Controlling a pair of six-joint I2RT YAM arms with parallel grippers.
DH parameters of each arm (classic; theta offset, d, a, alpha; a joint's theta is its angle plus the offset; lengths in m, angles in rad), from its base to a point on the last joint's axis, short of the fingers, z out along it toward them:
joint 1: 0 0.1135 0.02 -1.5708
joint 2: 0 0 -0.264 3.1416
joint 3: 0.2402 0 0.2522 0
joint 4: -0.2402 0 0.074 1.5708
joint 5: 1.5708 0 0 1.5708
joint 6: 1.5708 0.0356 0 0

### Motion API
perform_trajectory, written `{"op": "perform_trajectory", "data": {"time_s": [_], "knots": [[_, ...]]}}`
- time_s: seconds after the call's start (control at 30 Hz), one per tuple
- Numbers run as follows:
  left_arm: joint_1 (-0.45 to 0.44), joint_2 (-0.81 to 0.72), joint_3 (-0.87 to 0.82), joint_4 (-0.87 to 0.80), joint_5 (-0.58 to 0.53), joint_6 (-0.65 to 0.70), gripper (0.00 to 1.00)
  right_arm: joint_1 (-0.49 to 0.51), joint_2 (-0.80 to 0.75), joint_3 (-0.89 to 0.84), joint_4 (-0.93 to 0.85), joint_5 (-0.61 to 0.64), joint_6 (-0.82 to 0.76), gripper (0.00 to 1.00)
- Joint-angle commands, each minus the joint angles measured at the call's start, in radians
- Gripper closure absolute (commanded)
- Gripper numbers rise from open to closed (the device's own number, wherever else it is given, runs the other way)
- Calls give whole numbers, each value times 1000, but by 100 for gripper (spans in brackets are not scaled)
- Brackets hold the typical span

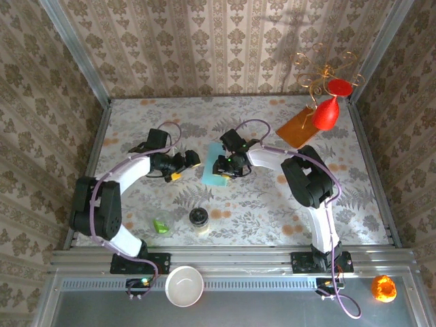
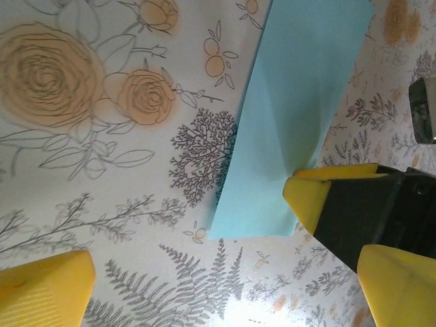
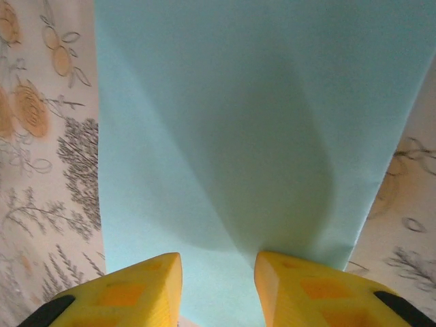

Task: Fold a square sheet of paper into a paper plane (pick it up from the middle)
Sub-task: Move the paper to the center of the table.

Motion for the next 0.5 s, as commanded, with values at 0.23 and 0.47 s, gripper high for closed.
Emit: {"op": "perform_trajectory", "data": {"time_s": [0.23,0.47], "knots": [[-102,72,65,75,25,-46,4,-76,-161,-107,-31,-50,-2,65],[-196,142,93,68,25,-117,22,-111,-238,-279,221,-1,240,66]]}}
